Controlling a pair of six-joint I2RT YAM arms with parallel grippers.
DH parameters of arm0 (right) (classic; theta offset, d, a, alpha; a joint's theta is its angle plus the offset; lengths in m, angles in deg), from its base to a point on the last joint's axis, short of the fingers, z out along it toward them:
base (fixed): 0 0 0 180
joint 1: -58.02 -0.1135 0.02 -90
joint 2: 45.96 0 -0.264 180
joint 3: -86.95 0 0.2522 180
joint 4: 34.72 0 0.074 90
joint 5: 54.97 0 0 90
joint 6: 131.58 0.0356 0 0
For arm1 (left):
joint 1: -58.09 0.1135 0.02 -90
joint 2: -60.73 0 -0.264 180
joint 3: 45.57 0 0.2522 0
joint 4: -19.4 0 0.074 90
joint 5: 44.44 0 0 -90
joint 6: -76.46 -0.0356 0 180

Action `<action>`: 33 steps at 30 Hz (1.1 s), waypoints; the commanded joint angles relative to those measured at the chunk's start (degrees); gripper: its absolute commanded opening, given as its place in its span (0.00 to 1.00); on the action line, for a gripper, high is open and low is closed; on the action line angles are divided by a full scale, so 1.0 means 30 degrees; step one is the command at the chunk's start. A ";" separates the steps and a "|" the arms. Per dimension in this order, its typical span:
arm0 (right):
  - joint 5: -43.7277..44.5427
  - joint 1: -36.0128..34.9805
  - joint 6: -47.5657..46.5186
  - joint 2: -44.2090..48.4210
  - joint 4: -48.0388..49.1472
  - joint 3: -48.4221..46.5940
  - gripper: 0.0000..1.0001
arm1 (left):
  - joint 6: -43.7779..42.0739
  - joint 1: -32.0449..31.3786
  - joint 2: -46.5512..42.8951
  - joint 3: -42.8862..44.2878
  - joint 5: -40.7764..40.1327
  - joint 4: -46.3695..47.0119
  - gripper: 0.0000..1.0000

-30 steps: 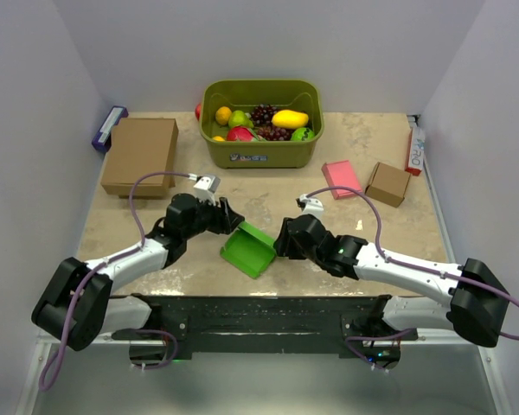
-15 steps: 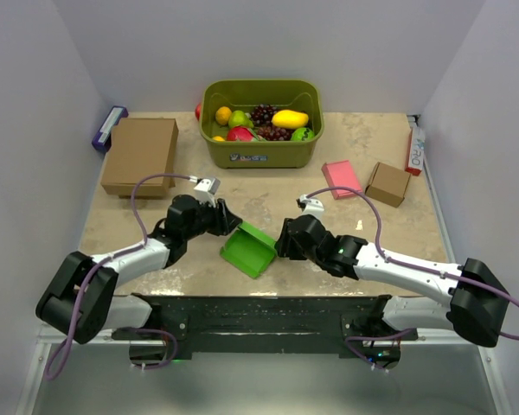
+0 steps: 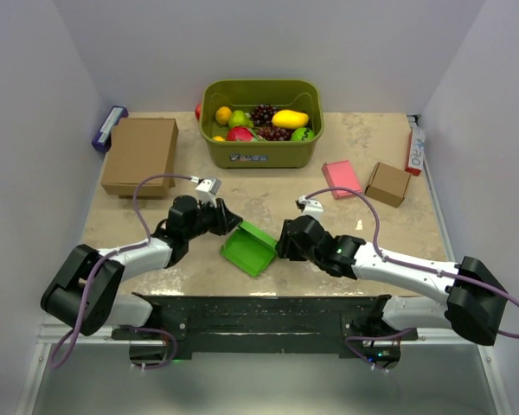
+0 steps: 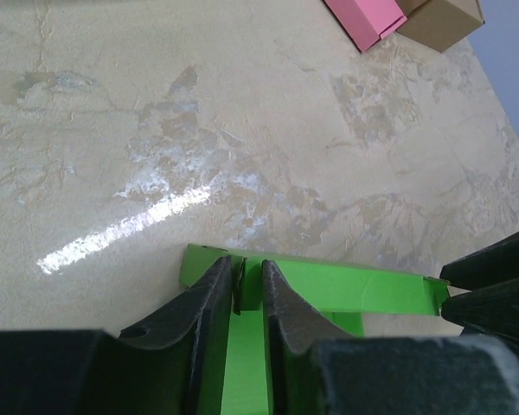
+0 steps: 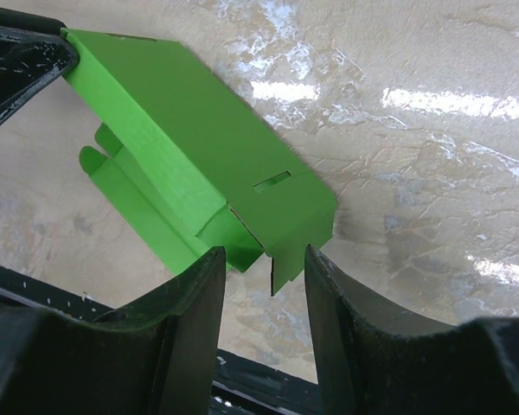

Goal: Fold the paper box

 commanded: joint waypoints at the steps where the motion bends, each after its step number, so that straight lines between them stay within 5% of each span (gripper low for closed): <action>1: 0.0675 -0.0118 0.0313 0.0028 0.0022 0.0154 0.45 | 0.0032 0.0169 0.0622 -0.0319 -0.0080 -0.0132 0.23; 15: 0.1494 -0.0205 0.0225 -0.0938 0.0345 0.0388 0.38 | -0.0496 0.0169 0.0652 -0.0495 -0.1223 -0.1099 0.16; 21: 0.2021 -0.0264 -0.0330 -0.1523 0.0549 0.0125 0.17 | -0.0263 0.0169 -0.0167 -0.0408 -0.0989 -0.1187 0.19; 25: 0.2285 -0.0264 -0.2288 -0.2139 0.0988 -0.0284 0.03 | -0.0144 0.0169 -0.1860 -0.0203 -0.0784 -0.1654 0.43; 33: 0.1878 -0.0235 -0.7650 -0.3750 0.2129 -0.1866 0.00 | -0.0495 0.0169 -0.6726 -0.0437 -0.3066 -0.4725 0.74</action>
